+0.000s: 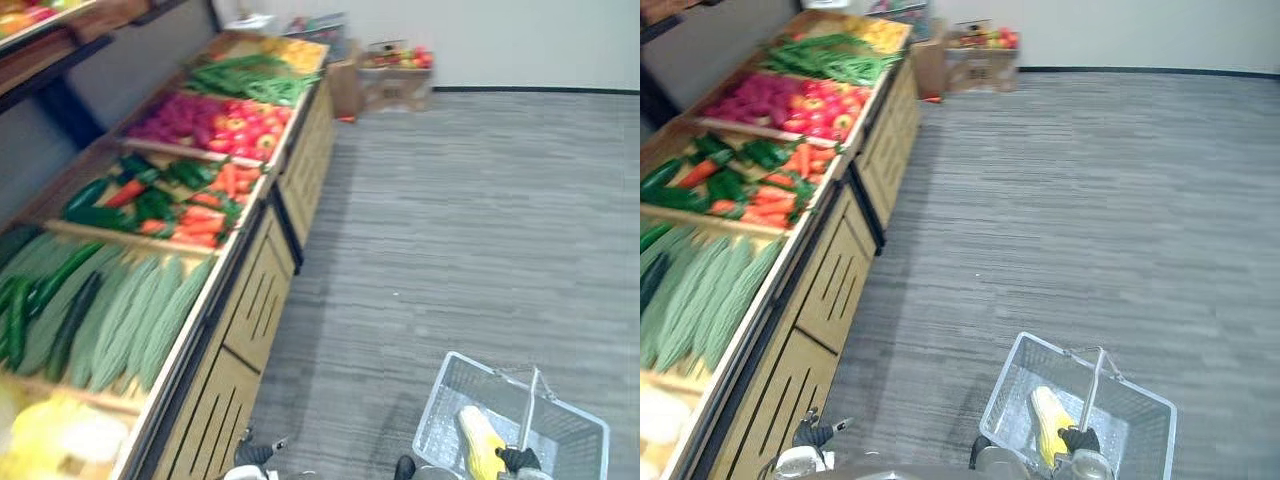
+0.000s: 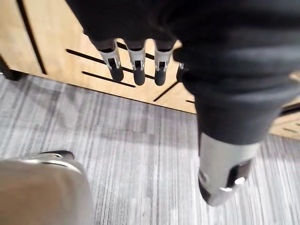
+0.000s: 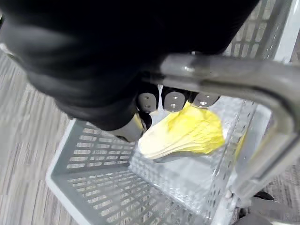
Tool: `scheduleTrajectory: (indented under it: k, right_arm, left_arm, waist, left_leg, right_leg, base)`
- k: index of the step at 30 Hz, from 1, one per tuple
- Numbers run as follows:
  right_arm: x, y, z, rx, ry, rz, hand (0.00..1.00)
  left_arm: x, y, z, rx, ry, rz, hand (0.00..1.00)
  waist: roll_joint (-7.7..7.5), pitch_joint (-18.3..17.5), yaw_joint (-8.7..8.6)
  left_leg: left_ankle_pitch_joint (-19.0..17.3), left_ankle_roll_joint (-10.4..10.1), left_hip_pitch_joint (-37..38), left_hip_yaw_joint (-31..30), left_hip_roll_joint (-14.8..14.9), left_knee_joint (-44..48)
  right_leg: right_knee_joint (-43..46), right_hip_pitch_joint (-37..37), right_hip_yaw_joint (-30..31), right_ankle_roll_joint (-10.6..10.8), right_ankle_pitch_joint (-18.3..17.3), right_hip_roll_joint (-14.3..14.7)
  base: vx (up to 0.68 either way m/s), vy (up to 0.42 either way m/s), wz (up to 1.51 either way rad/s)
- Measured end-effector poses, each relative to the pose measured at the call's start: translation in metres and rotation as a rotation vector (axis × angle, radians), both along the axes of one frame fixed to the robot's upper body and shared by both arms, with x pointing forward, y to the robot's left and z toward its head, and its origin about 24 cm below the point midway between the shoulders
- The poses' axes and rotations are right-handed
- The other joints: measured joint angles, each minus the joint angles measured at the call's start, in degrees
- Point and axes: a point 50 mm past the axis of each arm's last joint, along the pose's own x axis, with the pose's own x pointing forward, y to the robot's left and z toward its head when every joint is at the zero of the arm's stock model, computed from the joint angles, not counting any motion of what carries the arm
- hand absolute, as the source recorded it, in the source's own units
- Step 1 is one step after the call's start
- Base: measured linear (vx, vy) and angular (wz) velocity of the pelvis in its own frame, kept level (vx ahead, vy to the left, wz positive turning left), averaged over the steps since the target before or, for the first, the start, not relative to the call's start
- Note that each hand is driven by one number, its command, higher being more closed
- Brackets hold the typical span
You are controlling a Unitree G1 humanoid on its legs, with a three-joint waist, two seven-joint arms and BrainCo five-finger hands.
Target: Pick vegetable in the basket
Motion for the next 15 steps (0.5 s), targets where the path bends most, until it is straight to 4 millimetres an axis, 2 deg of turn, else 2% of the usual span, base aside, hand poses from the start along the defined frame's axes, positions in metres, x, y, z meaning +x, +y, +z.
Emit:
scheduleTrajectory:
  k: [2, 3, 4, 6, 8, 12, 15]
  right_arm:
    - [-0.001, -0.003, 0.001, -0.008, -0.001, -0.002, 1.00]
    - [-0.002, -0.008, 0.003, -0.021, -0.006, -0.011, 1.00]
    - [-0.003, -0.009, 0.002, -0.020, -0.002, -0.021, 1.00]
    - [-0.005, -0.002, 0.000, -0.001, -0.008, -0.029, 1.00]
    - [-0.005, 0.003, -0.002, 0.015, -0.013, -0.043, 1.00]
    - [-0.006, 0.001, -0.001, 0.015, -0.019, -0.073, 1.00]
    - [-0.004, 0.002, 0.000, 0.020, -0.044, -0.110, 1.00]
  left_arm:
    - [-0.001, 0.001, 0.000, 0.000, 0.002, 0.008, 0.00]
    - [-0.005, -0.002, -0.002, -0.007, 0.019, 0.012, 0.00]
    - [-0.009, -0.001, -0.004, -0.009, 0.034, 0.020, 0.00]
    - [-0.012, 0.003, -0.004, 0.000, 0.045, 0.031, 0.00]
    - [-0.021, 0.011, -0.005, 0.019, 0.070, 0.032, 0.00]
    - [-0.020, 0.009, -0.005, 0.025, 0.074, -0.013, 0.00]
    - [-0.022, 0.006, -0.006, 0.033, 0.095, -0.077, 0.00]
  waist:
    - [0.85, 0.0, 0.05]
    - [2.63, -0.1, 0.12]
    - [3.22, -0.2, 0.30]
    - [1.57, -0.2, 0.35]
    - [-0.11, -0.7, 0.83]
    - [-0.41, -0.8, 0.94]
    - [-0.11, -0.6, 1.67]
  left_leg:
    - [1.0, 0.1, -1.8, -3.6, 0.3, -4.0]
    - [3.3, 0.0, -2.1, -5.1, 1.4, -7.3]
    - [1.9, -0.3, -1.9, -4.0, 1.4, -7.5]
    - [0.7, 0.8, -1.9, -1.9, -0.2, -7.4]
    - [0.1, 2.4, -0.6, 0.5, -3.1, -8.4]
    - [-1.1, 4.7, 1.5, 0.9, -6.1, -9.1]
    - [-2.4, 6.0, 5.2, 2.5, -5.9, -8.7]
  right_leg:
    - [-0.3, -1.0, 3.6, 0.9, 0.5, 0.6]
    - [-0.7, -1.5, 5.4, 1.8, 1.0, 1.7]
    - [-1.2, -1.4, 7.1, 2.8, 1.5, 1.4]
    - [-2.5, -1.3, 7.8, 4.6, 2.7, -0.7]
    - [-3.2, -1.4, 9.8, 5.6, 3.1, -3.7]
    - [0.9, -1.6, 9.9, 8.3, 0.3, -6.4]
    - [19.2, -7.5, 10.3, 8.5, -1.1, -6.3]
  base:
    - [0.06, 0.231, -1.12]
    - [0.10, 0.281, -0.98]
    - [0.12, 0.288, -0.84]
    - [0.14, 0.279, -0.50]
    - [0.19, 0.336, -0.41]
    - [0.19, 0.217, -0.02]
    - [0.14, 0.115, -0.14]
